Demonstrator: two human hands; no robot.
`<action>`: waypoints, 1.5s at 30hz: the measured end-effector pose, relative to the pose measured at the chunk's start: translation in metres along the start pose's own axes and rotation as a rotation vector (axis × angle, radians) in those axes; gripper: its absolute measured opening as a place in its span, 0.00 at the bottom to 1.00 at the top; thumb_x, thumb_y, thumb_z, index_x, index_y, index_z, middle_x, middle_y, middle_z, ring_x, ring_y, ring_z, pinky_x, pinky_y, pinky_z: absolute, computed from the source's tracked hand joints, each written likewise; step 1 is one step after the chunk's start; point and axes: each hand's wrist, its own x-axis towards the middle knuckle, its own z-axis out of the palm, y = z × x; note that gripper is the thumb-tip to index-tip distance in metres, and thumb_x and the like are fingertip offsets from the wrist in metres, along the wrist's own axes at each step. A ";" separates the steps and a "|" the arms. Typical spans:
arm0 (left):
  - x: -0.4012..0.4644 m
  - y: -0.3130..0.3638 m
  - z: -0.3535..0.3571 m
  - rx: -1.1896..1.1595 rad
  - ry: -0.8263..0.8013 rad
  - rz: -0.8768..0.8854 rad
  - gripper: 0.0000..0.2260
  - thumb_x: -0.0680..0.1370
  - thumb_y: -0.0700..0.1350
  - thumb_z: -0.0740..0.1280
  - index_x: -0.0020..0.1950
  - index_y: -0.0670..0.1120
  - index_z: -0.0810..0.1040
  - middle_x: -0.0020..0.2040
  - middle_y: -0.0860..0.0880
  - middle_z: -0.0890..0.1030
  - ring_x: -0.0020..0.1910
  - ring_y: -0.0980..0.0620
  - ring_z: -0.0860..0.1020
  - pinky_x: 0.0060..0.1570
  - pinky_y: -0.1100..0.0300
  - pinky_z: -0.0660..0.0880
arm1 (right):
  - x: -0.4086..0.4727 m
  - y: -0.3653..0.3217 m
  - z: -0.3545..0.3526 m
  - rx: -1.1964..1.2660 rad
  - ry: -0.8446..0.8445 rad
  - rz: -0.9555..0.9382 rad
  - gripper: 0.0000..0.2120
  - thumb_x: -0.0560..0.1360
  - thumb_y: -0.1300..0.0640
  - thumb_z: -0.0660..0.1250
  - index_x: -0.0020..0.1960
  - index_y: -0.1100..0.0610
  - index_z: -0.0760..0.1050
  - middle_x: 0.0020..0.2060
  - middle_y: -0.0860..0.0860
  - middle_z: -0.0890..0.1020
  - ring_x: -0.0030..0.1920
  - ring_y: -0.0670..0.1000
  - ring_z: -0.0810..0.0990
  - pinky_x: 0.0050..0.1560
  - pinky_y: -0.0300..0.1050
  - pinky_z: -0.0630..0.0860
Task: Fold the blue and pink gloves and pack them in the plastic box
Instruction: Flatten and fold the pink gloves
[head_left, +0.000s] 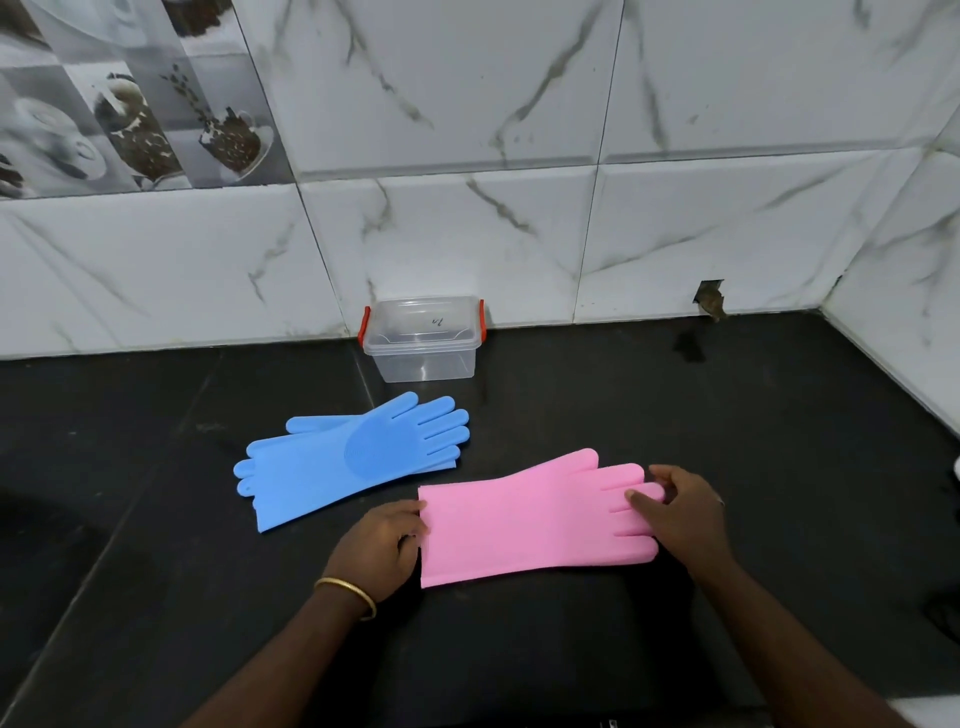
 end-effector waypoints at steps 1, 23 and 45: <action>0.003 0.004 0.001 -0.059 0.058 -0.070 0.12 0.77 0.47 0.63 0.59 0.53 0.79 0.63 0.55 0.78 0.61 0.57 0.74 0.61 0.64 0.69 | 0.002 0.001 0.000 -0.019 -0.015 0.034 0.19 0.72 0.52 0.73 0.60 0.57 0.78 0.53 0.53 0.82 0.53 0.55 0.80 0.58 0.57 0.77; 0.104 0.027 -0.025 -0.551 -0.036 -0.489 0.12 0.72 0.46 0.74 0.45 0.52 0.70 0.43 0.52 0.76 0.40 0.55 0.74 0.35 0.63 0.70 | 0.044 -0.019 -0.006 0.310 -0.182 0.225 0.11 0.65 0.68 0.78 0.42 0.63 0.77 0.38 0.57 0.82 0.38 0.53 0.78 0.37 0.44 0.75; 0.108 0.009 -0.022 -0.403 -0.196 -0.099 0.42 0.64 0.51 0.80 0.73 0.55 0.63 0.72 0.53 0.66 0.66 0.53 0.68 0.65 0.59 0.68 | 0.003 -0.147 0.117 0.581 -0.145 -0.038 0.25 0.82 0.49 0.60 0.77 0.50 0.59 0.75 0.47 0.66 0.74 0.47 0.65 0.68 0.41 0.65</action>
